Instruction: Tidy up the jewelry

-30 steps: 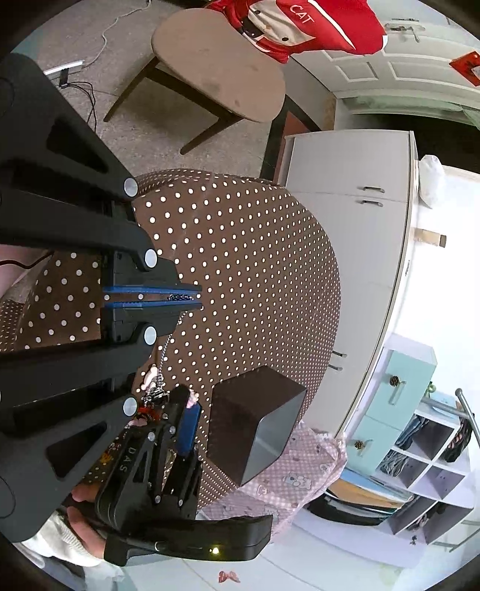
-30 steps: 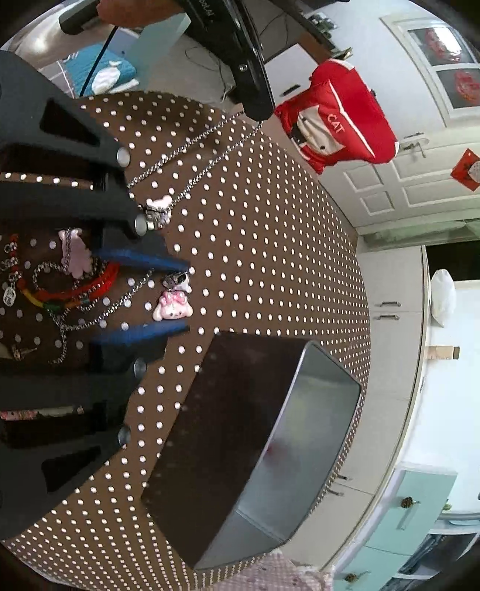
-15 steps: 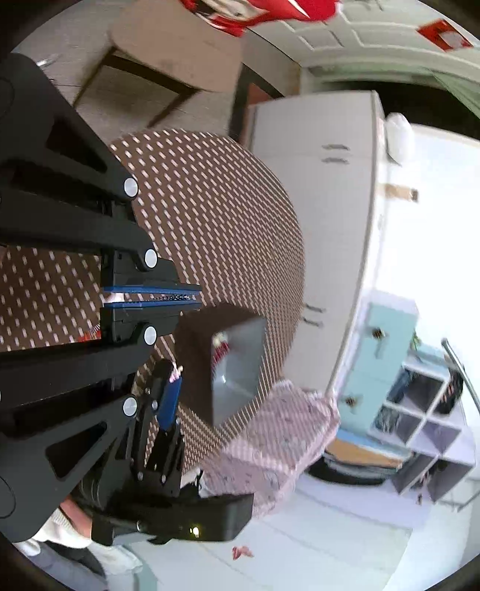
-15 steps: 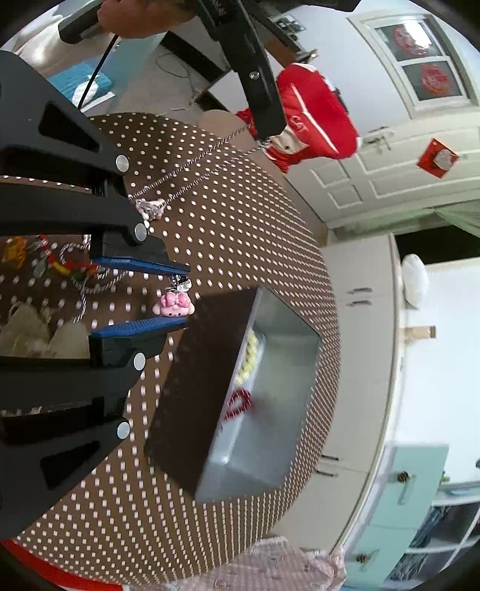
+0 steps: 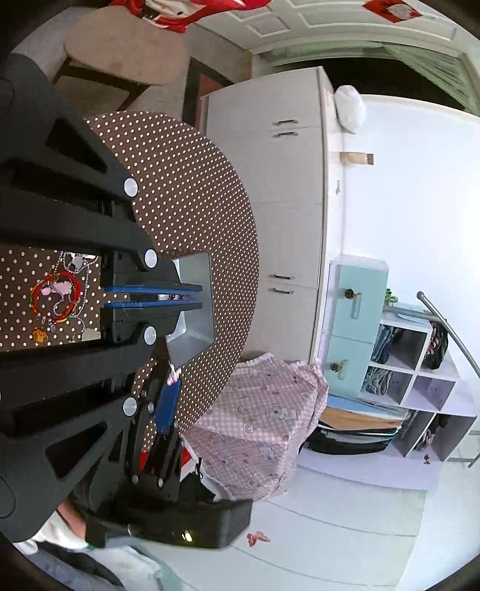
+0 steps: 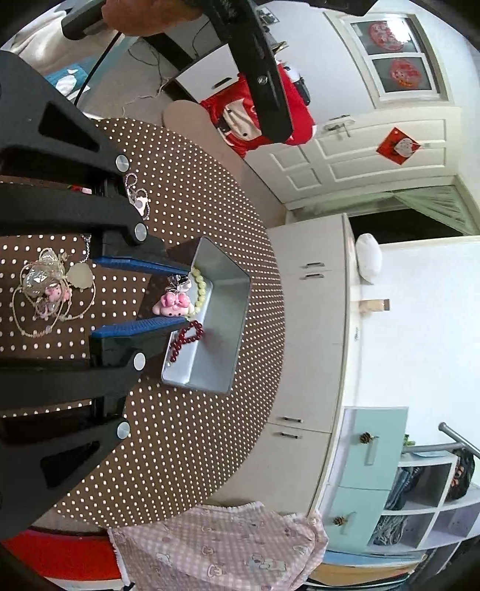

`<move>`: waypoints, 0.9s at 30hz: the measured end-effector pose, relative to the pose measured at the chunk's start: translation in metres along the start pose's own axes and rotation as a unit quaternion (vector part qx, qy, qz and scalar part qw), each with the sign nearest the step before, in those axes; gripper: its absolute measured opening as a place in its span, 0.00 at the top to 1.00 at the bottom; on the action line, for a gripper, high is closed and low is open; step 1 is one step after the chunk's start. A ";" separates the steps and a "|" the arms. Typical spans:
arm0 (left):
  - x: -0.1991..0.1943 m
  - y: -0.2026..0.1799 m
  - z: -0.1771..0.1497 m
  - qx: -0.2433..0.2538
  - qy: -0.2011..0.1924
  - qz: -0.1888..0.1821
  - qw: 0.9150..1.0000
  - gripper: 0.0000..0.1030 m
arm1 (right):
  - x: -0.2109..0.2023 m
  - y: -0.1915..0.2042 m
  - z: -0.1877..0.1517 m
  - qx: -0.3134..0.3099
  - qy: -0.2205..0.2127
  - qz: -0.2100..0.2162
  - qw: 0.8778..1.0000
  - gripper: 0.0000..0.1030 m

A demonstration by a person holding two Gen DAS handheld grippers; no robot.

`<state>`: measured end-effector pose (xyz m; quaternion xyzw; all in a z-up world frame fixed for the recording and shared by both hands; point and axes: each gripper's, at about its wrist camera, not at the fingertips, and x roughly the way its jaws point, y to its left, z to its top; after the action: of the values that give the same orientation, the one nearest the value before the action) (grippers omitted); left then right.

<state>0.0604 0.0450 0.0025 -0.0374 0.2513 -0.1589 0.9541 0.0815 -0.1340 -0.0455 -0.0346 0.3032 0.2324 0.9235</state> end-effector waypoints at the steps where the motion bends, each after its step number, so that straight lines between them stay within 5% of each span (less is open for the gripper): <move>1: 0.000 -0.001 -0.003 0.007 -0.001 0.003 1.000 0.97 | -0.001 0.000 -0.001 0.000 -0.001 -0.001 1.000 0.80; 5: 0.005 0.005 -0.026 0.018 0.022 0.017 0.999 0.96 | 0.003 -0.002 -0.010 0.006 0.008 0.005 1.000 0.80; 6: 0.008 0.009 -0.035 0.016 0.033 0.024 0.999 0.89 | 0.005 -0.003 -0.012 0.008 0.012 0.006 1.000 0.80; 7: 0.009 0.012 -0.040 0.015 0.043 0.026 0.999 0.75 | 0.008 -0.003 -0.015 0.011 0.017 0.008 1.000 0.80; 8: 0.012 0.017 -0.048 0.011 0.058 0.027 0.998 0.22 | 0.011 -0.003 -0.018 0.013 0.022 0.012 1.000 0.80; 9: 0.013 0.022 -0.052 0.002 0.059 0.026 0.998 0.10 | 0.012 -0.003 -0.019 0.015 0.026 0.015 0.999 0.80; 11: 0.011 0.033 -0.066 -0.020 0.051 0.022 0.998 0.10 | 0.017 -0.001 -0.023 0.013 0.033 0.019 0.999 0.80; 16: 0.031 0.041 -0.091 -0.011 0.099 0.031 0.995 0.11 | 0.025 0.002 -0.031 0.013 0.047 0.026 0.998 0.80; 27: 0.062 0.043 -0.121 0.024 0.156 0.060 0.986 0.63 | 0.040 -0.003 -0.041 0.022 0.071 0.024 0.997 0.80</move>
<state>0.0642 0.0669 -0.1389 0.0253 0.3945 -0.1114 0.9117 0.0886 -0.1289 -0.1021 -0.0237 0.3736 0.2449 0.8944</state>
